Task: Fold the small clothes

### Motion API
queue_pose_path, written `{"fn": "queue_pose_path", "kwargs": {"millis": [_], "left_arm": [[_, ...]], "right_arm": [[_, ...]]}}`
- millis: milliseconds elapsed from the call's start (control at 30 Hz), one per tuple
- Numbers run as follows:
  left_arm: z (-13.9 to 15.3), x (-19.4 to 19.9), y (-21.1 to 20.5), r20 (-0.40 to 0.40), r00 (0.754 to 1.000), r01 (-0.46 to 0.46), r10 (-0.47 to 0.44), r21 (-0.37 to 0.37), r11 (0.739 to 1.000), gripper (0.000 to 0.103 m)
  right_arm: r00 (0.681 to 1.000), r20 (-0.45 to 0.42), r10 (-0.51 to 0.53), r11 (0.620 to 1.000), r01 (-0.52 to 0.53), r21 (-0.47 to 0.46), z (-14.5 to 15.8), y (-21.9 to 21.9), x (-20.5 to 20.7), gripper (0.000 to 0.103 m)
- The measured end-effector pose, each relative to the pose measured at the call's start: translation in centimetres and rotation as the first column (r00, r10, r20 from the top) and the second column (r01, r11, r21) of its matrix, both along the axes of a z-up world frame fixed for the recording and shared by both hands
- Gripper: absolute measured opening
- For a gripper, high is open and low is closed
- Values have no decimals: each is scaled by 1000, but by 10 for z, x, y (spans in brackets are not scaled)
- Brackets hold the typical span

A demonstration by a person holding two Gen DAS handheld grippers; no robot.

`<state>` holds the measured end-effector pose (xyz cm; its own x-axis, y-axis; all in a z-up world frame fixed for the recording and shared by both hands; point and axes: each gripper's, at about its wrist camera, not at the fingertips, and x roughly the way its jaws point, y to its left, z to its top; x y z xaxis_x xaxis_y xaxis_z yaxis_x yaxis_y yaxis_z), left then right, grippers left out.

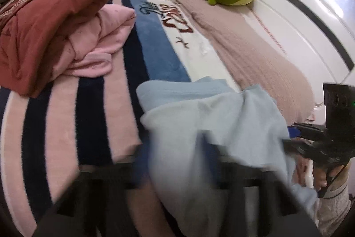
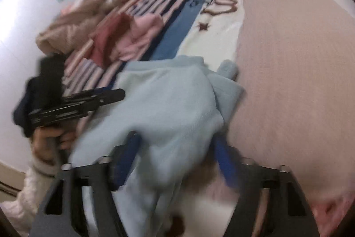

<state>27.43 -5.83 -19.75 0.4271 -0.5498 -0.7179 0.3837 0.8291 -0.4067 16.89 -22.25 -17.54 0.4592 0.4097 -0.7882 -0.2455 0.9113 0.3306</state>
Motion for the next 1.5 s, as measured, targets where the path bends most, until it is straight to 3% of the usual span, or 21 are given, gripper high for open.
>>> {"fn": "queue_pose_path", "kwargs": {"millis": [33, 67, 133, 200, 267, 333, 400, 467, 567, 700, 733, 767, 833, 933, 1033, 1133, 1200, 1233, 1267, 1400, 1500], "left_arm": [[3, -2, 0, 27, 1000, -3, 3, 3, 1000, 4], [11, -8, 4, 79, 997, -11, 11, -3, 1000, 3], [23, -14, 11, 150, 987, -53, 50, 16, 998, 3], [21, -8, 14, 123, 990, -77, 73, 29, 997, 4], [8, -1, 8, 94, 992, -89, 82, 80, 993, 5], [-1, -1, 5, 64, 994, -92, 85, 111, 990, 14], [5, -11, 12, 49, 996, -82, 78, 86, 993, 44], [20, -34, 25, 67, 996, -52, 51, 19, 998, 65], [33, -77, 37, 46, 998, 52, -49, -73, 996, 80], [9, -126, 30, -46, 988, 142, -148, -107, 984, 76], [0, -137, 27, -69, 985, 151, -161, -130, 980, 68], [-6, -145, 27, -72, 983, 155, -168, -158, 975, 39], [-11, -161, 30, -42, 989, 135, -144, -177, 975, 34], [-2, -177, 40, -32, 991, 121, -129, -182, 976, 24], [12, -193, 52, -3, 989, 149, -150, -127, 981, 24], [14, -192, 58, -37, 982, 182, -184, -67, 981, 41], [17, -183, 60, -26, 984, 173, -175, -55, 983, 70], [19, -178, 62, -22, 985, 169, -171, -72, 983, 70], [19, -171, 63, -23, 985, 167, -169, -92, 982, 70], [15, -131, 55, -70, 989, 122, -129, -108, 987, 70], [-3, -101, 43, -120, 985, 109, -125, -133, 985, 70]], "right_arm": [[999, 36, -6, 1000, 5, 9, 3, 1, 3, 12], [997, 81, 0, 1000, -2, 26, 10, 3, 4, 7], [988, 150, 18, 1000, -21, 16, 20, 8, 6, 7], [989, 151, 13, 1000, -9, -27, 16, 11, 16, 7], [995, 98, -17, 997, 24, -71, -3, 10, 34, 7], [999, 46, -20, 996, 23, -82, -13, 9, 38, 8], [998, 61, -15, 996, 20, -90, -1, 6, 23, 19], [995, 95, 8, 998, -2, -67, 17, 1, -5, 49], [995, 59, 86, 996, -87, 6, 28, -2, -52, 54], [994, -30, 109, 994, -110, -26, -4, 11, -99, 53], [994, -43, 100, 995, -101, -20, -12, 10, -106, 52], [995, -53, 87, 996, -87, 7, -21, 9, -113, 50], [998, -41, 52, 997, -49, 53, -34, 7, -125, 49], [996, -35, 86, 989, -81, 121, -34, 19, -141, 30], [985, -81, 152, 975, -135, 178, -37, 30, -150, 30], [985, -87, 149, 973, -130, 192, -28, 23, -145, 34], [992, -59, 114, 969, -98, 229, -17, 9, -133, 54], [995, -48, 88, 967, -74, 243, -11, 0, -124, 75], [997, -39, 73, 968, -61, 245, -7, -6, -116, 89], [992, -103, 75, 962, -44, 271, -20, -8, -75, 89], [981, -165, 104, 953, -51, 298, -44, 7, -40, 73]]}}
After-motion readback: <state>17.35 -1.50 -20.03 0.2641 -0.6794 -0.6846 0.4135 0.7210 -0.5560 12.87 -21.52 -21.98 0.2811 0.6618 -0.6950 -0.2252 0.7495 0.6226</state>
